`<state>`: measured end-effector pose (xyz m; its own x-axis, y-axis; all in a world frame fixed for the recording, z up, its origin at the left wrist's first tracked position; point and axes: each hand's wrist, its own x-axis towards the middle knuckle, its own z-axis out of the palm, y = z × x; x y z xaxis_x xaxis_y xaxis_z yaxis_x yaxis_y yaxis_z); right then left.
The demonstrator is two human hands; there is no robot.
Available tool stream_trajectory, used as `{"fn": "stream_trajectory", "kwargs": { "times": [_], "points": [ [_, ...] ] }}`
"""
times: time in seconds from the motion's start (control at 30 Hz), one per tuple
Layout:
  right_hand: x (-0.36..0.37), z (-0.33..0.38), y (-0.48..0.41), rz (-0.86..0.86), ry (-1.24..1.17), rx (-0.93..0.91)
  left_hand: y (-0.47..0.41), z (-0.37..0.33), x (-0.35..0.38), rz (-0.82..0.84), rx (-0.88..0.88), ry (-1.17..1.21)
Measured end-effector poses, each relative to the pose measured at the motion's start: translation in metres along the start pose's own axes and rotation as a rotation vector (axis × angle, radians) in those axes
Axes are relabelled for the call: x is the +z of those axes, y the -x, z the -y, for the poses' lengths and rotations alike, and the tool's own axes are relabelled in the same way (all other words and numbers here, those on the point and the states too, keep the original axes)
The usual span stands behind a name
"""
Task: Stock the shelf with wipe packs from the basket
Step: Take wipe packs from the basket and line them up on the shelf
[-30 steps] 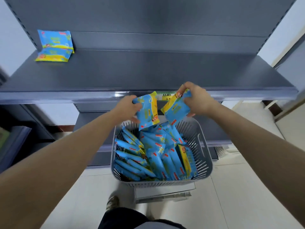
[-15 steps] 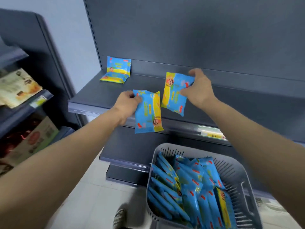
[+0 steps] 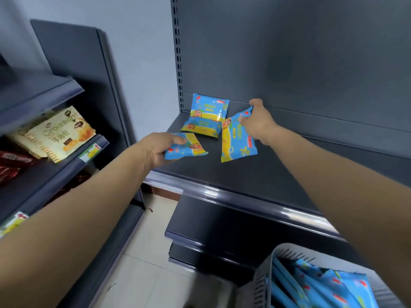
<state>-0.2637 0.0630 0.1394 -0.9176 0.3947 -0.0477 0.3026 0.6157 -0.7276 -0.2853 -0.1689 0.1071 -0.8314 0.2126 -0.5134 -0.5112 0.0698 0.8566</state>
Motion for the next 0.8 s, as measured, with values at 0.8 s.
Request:
{"fn": "stream_trajectory", "kwargs": {
  "times": [0.8],
  "points": [
    [0.088, 0.043, -0.107, 0.414, 0.665, -0.309, -0.097, -0.034, -0.048, 0.16, 0.474, -1.142]
  ]
}}
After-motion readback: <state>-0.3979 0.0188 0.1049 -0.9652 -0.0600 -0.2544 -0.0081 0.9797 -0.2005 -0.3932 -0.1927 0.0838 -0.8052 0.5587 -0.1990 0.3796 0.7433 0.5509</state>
